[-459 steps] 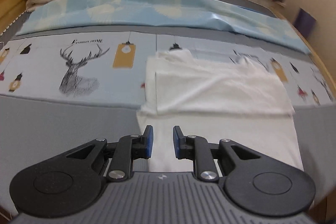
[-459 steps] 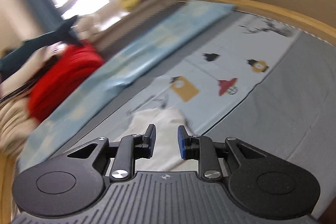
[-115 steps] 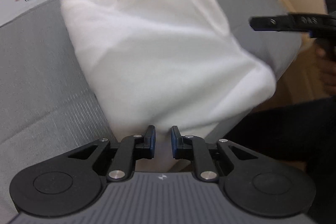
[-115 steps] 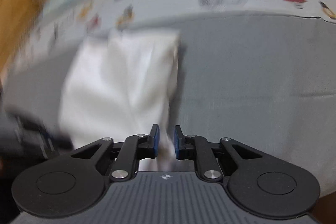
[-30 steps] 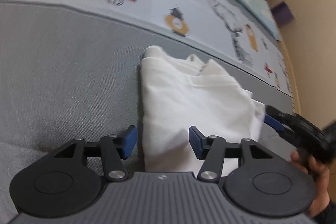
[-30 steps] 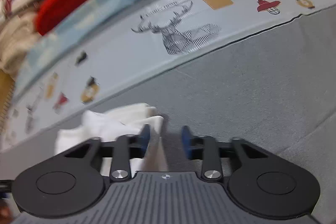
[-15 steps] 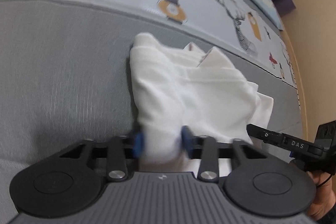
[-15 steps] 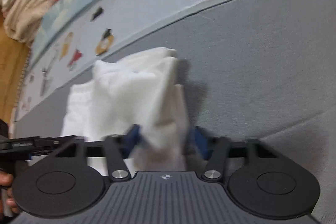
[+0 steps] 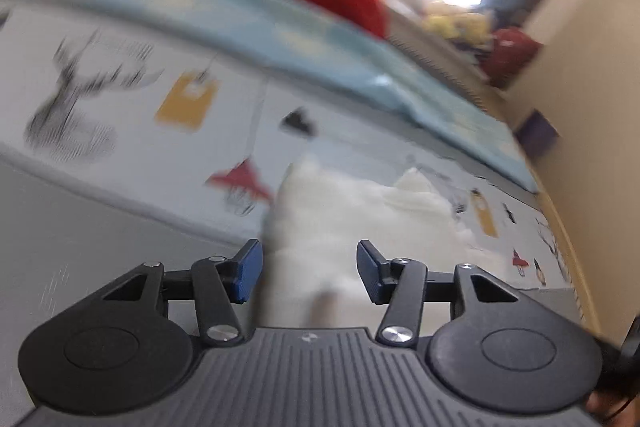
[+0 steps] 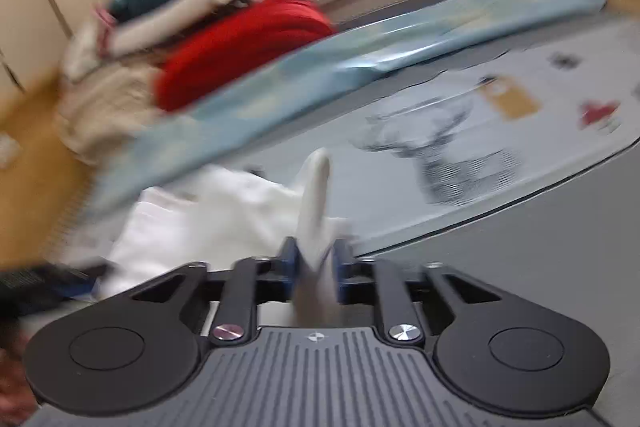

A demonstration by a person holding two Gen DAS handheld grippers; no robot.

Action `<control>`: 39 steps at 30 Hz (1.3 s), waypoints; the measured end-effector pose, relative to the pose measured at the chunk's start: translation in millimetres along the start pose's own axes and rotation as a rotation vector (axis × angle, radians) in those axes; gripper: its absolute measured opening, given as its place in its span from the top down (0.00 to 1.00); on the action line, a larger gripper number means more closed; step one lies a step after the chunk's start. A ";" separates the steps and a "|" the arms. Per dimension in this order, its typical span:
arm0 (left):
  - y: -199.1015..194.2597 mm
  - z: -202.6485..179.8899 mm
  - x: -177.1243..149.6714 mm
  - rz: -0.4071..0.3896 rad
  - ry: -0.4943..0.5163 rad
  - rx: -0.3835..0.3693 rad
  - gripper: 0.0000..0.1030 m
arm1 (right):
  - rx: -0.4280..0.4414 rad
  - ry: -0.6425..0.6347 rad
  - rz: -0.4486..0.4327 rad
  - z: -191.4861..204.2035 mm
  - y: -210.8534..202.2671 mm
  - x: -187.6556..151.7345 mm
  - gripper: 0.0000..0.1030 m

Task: Fold small clothes

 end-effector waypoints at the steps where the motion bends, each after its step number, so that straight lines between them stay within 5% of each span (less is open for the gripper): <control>1: 4.6 6.4 -3.1 0.035 -0.028 0.000 0.46 | -0.026 -0.005 0.029 -3.1 4.9 -4.1 0.69; 6: 27.0 21.9 -35.9 0.258 -0.048 -0.009 0.45 | 0.066 0.093 0.213 -3.0 25.2 -32.6 0.57; 12: 45.6 36.0 -70.0 0.398 -0.038 0.021 0.45 | 0.065 0.070 0.416 8.2 31.3 -74.6 0.56; 14: 49.4 34.4 -72.1 0.381 -0.005 0.025 0.48 | 0.047 0.056 0.442 8.6 32.3 -84.7 0.63; 15: 48.5 31.0 -69.9 0.354 0.023 0.025 0.55 | 0.062 0.069 0.440 8.5 32.5 -85.3 0.81; 17: 46.7 25.4 -63.3 0.300 0.046 0.020 0.62 | 0.080 0.075 0.421 11.6 32.0 -81.7 0.91; 21: 40.6 20.0 -60.0 0.268 0.091 0.040 0.56 | 0.040 0.061 0.347 9.3 25.7 -68.7 0.92; 23: 34.7 25.4 -61.1 0.277 0.088 0.072 0.53 | 0.029 0.077 0.362 5.8 27.6 -73.0 0.87; 26: 23.0 22.0 -58.3 0.279 0.090 0.022 0.53 | 0.039 0.092 0.388 8.7 28.6 -76.5 0.77; 30: 36.7 35.0 -88.5 0.396 0.231 0.134 0.47 | 0.075 0.061 0.403 16.3 24.1 -74.8 0.75; 32: 28.7 29.9 -82.5 0.358 0.232 0.116 0.49 | 0.006 0.008 0.455 7.9 26.2 -85.4 0.73; 35: 8.9 15.9 -73.8 0.265 0.267 0.047 0.49 | 0.018 0.001 0.413 14.4 20.8 -78.4 0.80; 37: 17.2 23.2 -93.2 0.339 0.345 0.126 0.46 | 0.039 -0.026 0.395 22.3 16.0 -74.3 0.79; 39: 22.0 33.0 -111.4 0.392 0.441 0.217 0.34 | -0.017 -0.056 0.482 14.8 19.3 -90.6 0.75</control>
Point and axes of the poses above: each gripper's, at about its wrist camera, not at the fingertips, and y roughly the way its jaws point, z to its left, x to its top, the point moved 10 cm from there along y, roughly the way its jaws point, and after that the axes turned 11 degrees about x, right-handed, at the moved point
